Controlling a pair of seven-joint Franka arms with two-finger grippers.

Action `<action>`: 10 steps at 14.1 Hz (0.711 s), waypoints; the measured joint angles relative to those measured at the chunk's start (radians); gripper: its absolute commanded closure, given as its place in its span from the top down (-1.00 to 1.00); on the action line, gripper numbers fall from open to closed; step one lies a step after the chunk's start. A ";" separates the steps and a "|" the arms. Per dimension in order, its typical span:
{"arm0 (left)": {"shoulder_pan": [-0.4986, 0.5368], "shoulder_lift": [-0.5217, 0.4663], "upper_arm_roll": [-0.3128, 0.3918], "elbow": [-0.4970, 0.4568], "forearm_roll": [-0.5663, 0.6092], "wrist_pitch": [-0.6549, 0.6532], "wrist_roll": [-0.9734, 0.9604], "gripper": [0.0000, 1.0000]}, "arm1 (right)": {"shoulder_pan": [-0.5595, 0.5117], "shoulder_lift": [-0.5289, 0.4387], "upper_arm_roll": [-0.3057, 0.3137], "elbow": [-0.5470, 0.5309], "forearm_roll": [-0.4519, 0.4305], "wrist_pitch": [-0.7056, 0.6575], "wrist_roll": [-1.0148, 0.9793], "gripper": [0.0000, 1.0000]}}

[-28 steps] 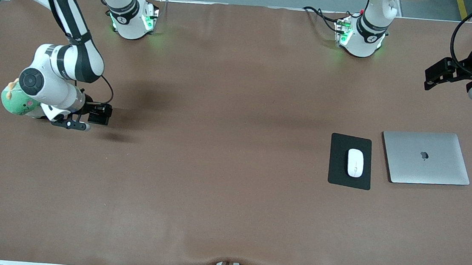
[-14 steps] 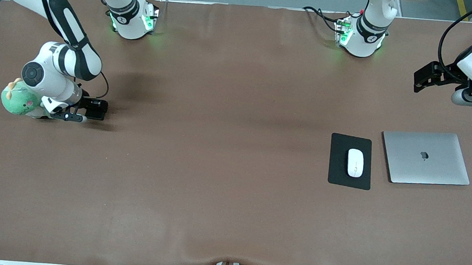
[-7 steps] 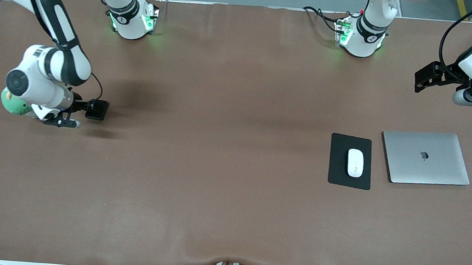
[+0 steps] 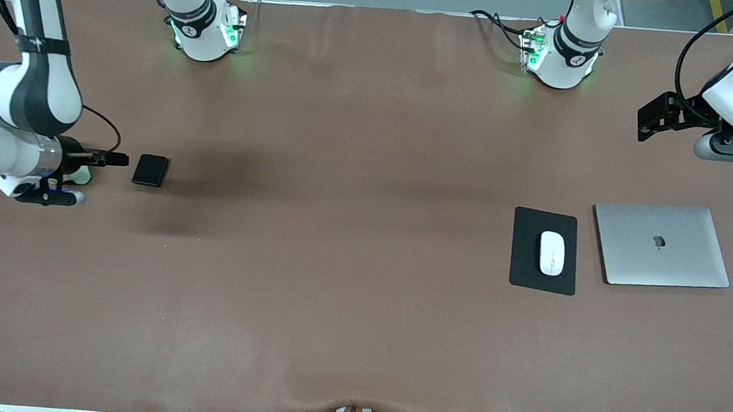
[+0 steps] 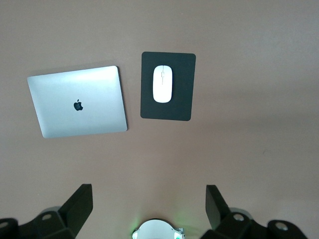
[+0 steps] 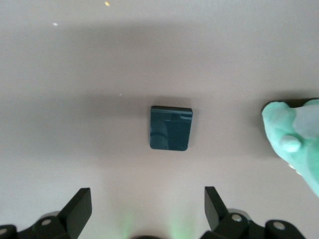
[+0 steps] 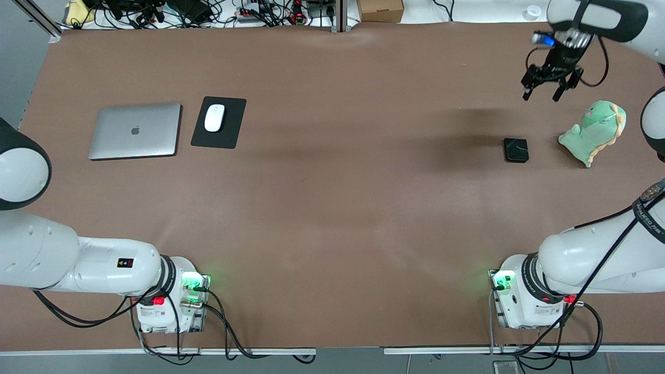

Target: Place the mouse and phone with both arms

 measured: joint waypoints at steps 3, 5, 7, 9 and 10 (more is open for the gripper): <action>0.000 0.000 -0.001 0.000 0.000 0.000 0.000 1.00 | 0.012 -0.001 0.000 0.080 -0.004 -0.044 0.000 1.00; 0.000 0.000 -0.001 0.000 0.000 0.000 0.000 1.00 | 0.016 -0.012 0.000 0.115 -0.007 -0.078 -0.001 1.00; 0.000 0.000 -0.001 0.000 0.000 0.000 0.000 1.00 | 0.025 -0.040 0.000 0.162 -0.009 -0.144 -0.004 1.00; 0.000 0.000 -0.001 0.000 0.000 0.000 0.000 1.00 | 0.044 -0.063 0.002 0.235 -0.009 -0.231 -0.004 1.00; 0.001 0.000 -0.001 0.000 0.000 0.000 0.000 1.00 | 0.052 -0.071 0.003 0.272 -0.009 -0.264 -0.004 1.00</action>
